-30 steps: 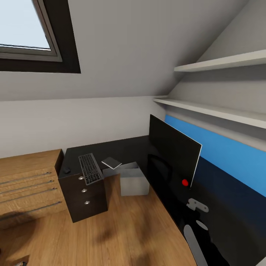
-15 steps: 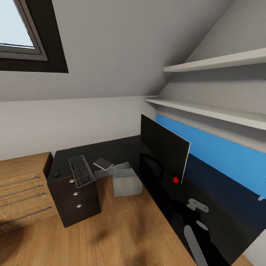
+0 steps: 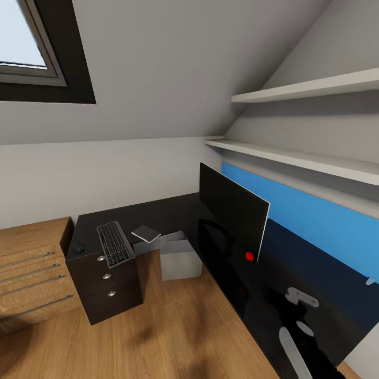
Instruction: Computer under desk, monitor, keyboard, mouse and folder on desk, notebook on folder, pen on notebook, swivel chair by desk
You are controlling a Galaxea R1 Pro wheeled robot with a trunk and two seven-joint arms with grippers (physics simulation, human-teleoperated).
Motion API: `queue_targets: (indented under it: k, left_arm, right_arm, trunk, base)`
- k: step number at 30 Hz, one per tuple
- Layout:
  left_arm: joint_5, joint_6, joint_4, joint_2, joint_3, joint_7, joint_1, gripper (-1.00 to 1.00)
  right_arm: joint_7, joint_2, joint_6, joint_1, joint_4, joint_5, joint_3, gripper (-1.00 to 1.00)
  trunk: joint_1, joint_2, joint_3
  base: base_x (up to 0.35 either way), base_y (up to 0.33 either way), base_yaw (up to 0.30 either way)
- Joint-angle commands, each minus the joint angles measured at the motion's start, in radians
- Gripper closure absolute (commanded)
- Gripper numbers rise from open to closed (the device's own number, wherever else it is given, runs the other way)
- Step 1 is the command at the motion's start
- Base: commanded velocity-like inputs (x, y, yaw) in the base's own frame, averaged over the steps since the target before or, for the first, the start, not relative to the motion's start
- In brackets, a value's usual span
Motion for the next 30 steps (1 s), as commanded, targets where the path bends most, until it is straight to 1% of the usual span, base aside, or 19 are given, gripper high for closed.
queue_targets:
  k: [1, 2, 3, 4, 7, 8, 10, 11, 12, 14, 15, 17, 18, 23, 27, 30]
  left_arm:
    - [0.009, -0.003, -0.002, 0.001, -0.009, 0.007, 0.0, -1.0]
    - [0.009, -0.003, -0.002, 0.001, -0.009, 0.007, 0.0, -1.0]
    - [0.009, -0.003, -0.002, 0.001, -0.009, 0.007, 0.0, -1.0]
    - [0.009, -0.003, -0.002, 0.001, -0.009, 0.007, 0.0, -1.0]
    - [0.008, -0.003, -0.002, 0.002, -0.009, 0.007, 0.0, -1.0]
    - [0.008, -0.003, -0.002, 0.002, -0.009, 0.007, 0.0, -1.0]
    - [0.008, -0.003, -0.002, 0.002, -0.009, 0.007, 0.0, -1.0]
    - [0.008, -0.004, -0.002, 0.003, -0.009, 0.007, 0.0, -1.0]
    - [0.008, -0.004, -0.002, 0.003, -0.009, 0.007, 0.0, -1.0]
    - [0.008, -0.004, -0.002, 0.003, -0.009, 0.007, 0.0, -1.0]
    - [0.007, -0.004, -0.002, 0.003, -0.009, 0.007, 0.0, -1.0]
    - [0.006, -0.004, -0.002, 0.003, -0.009, 0.007, 0.0, -1.0]
    - [0.006, -0.004, -0.002, 0.003, -0.009, 0.007, 0.0, -1.0]
    - [0.005, -0.004, -0.002, 0.003, -0.009, 0.007, 0.0, -1.0]
    - [0.005, -0.004, -0.002, 0.003, -0.009, 0.007, 0.0, -1.0]
    - [0.004, -0.004, -0.002, 0.003, -0.009, 0.007, 0.0, -1.0]
  right_arm:
    - [-0.005, -0.013, 0.001, -0.009, 0.019, -0.005, 0.001, -1.0]
    - [-0.005, -0.035, -0.007, -0.043, 0.073, -0.005, -0.002, -1.0]
    - [-0.005, -0.046, -0.012, -0.071, 0.109, -0.005, -0.004, -1.0]
    - [-0.004, -0.071, -0.046, -0.182, 0.263, -0.005, -0.006, -1.0]
    - [-0.003, -0.105, -0.133, -0.372, 0.559, -0.002, -0.009, -1.0]
    - [-0.001, -0.122, -0.204, -0.479, 0.731, 0.0, -0.009, -1.0]
    - [0.003, -0.133, -0.276, -0.568, 0.857, 0.001, -0.008, -1.0]
    - [0.007, -0.14, -0.337, -0.629, 0.936, 0.001, -0.007, -1.0]
    - [0.011, -0.145, -0.378, -0.668, 0.987, 0.001, -0.007, -1.0]
    - [0.017, -0.147, -0.414, -0.702, 1.036, -0.001, -0.008, -1.0]
    - [0.021, -0.147, -0.421, -0.709, 1.049, -0.001, -0.008, -1.0]
    - [0.047, -0.141, -0.447, -0.728, 1.106, -0.005, -0.008, -1.0]
    - [0.059, -0.14, -0.453, -0.733, 1.129, -0.013, -0.01, -1.0]
    - [0.065, -0.14, -0.453, -0.736, 1.143, -0.04, -0.012, -1.0]
    - [0.067, -0.141, -0.453, -0.737, 1.147, -0.049, -0.013, -1.0]
    - [0.068, -0.142, -0.455, -0.737, 1.148, -0.053, -0.013, -1.0]
  trunk:
    - [0.0, -0.001, -0.002]
    - [0.0, -0.001, -0.002]
    - [0.0, -0.001, -0.002]
    - [0.0, -0.001, -0.002]
    - [0.0, -0.001, -0.002]
    - [0.0, -0.001, -0.002]
    - [0.0, -0.001, -0.002]
    - [0.0, -0.001, -0.002]
    - [0.0, -0.001, -0.002]
    - [0.0, -0.001, -0.002]
    - [0.0, -0.001, -0.002]
    - [0.0, -0.001, -0.002]
    - [0.0, -0.001, -0.002]
    - [0.0, -0.001, -0.002]
    - [0.0, -0.001, -0.002]
    - [0.0, -0.001, -0.002]
  base:
    - [0.0, 0.0, -0.003]
    - [0.0, 0.0, -0.002]
    - [0.0, 0.0, -0.001]
    - [0.0, 0.0, 0.0]
    - [0.0, 0.0, 0.0]
    - [0.0, 0.0, 0.0]
    - [0.0, 0.0, 0.0]
    - [0.0, 0.0, 0.0]
    - [0.027, 0.0, 0.0]
    - [0.105, 0.0, 0.0]
    - [0.183, 0.0, 0.0]
    - [0.263, 0.0, 0.0]
    - [0.171, 0.0, 0.0]
    - [0.073, 0.0, 0.0]
    - [0.068, 0.0, 0.0]
    - [0.194, 0.0, 0.0]
